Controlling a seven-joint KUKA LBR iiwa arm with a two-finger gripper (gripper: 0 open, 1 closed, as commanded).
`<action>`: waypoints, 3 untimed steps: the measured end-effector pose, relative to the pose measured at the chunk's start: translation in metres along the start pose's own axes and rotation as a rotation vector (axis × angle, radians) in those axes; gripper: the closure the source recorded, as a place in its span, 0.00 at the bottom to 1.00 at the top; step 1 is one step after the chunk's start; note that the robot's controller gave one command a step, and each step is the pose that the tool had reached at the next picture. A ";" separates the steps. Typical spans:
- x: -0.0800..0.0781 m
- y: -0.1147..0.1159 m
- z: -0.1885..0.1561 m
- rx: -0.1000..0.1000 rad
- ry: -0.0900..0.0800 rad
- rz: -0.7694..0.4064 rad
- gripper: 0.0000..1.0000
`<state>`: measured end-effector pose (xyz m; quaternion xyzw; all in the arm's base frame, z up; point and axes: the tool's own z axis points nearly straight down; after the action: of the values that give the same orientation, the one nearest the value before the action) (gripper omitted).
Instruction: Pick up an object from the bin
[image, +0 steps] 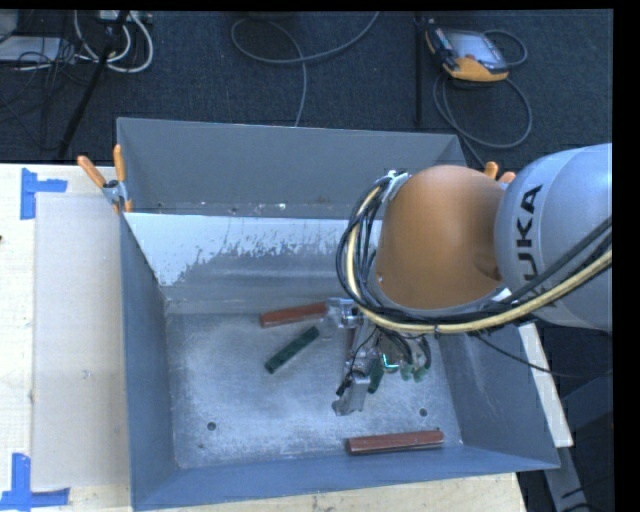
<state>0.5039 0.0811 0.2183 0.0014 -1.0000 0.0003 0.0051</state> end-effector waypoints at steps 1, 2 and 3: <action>-0.052 0.050 0.144 0.000 -0.003 -0.190 0.00; -0.107 0.004 0.146 0.001 -0.017 -0.406 0.00; -0.105 0.004 0.147 0.000 -0.012 -0.403 1.00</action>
Offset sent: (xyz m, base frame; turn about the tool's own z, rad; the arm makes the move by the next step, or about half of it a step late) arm 0.0518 0.0493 -0.1394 -0.1900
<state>0.6078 0.0856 0.0703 0.2017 -0.9795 -0.0006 -0.0009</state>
